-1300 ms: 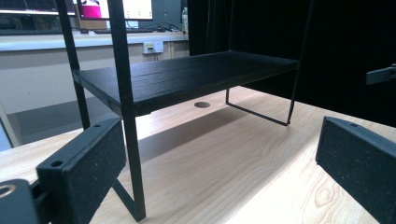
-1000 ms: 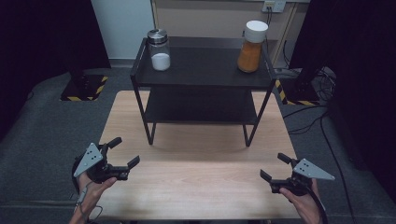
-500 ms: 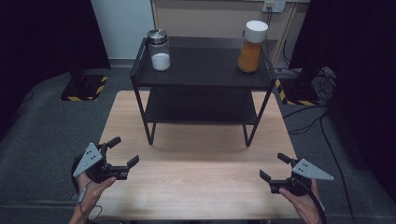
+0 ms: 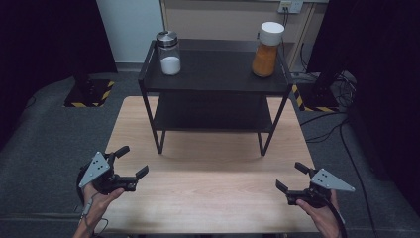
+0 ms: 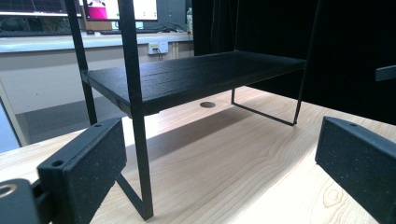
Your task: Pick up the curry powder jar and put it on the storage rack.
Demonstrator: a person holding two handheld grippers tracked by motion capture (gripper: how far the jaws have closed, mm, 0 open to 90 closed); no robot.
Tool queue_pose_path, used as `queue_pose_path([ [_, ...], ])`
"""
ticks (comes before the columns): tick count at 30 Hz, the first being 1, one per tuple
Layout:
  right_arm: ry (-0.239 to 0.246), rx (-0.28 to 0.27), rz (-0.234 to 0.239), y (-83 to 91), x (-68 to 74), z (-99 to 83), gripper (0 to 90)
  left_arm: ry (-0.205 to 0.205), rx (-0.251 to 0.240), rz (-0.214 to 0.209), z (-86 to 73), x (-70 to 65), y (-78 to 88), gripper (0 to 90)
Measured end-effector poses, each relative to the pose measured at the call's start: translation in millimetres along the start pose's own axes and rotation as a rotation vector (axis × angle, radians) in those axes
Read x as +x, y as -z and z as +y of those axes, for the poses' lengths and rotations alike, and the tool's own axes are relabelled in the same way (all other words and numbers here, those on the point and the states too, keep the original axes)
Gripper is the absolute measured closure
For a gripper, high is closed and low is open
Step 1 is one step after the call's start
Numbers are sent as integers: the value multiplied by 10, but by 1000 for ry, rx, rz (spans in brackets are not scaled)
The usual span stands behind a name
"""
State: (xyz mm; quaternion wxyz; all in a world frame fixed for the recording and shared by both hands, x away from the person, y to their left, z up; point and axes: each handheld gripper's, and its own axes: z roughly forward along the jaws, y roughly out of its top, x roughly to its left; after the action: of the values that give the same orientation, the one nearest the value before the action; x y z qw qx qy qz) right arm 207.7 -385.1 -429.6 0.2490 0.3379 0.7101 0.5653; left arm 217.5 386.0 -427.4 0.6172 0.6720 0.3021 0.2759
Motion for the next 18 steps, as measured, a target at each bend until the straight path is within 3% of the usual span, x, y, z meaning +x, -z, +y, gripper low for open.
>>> queue_pose_path([
  [18, 3, 2, 1, -1, 1, 2, 27, -1, 4, -5, 1, 4, -6, 9],
])
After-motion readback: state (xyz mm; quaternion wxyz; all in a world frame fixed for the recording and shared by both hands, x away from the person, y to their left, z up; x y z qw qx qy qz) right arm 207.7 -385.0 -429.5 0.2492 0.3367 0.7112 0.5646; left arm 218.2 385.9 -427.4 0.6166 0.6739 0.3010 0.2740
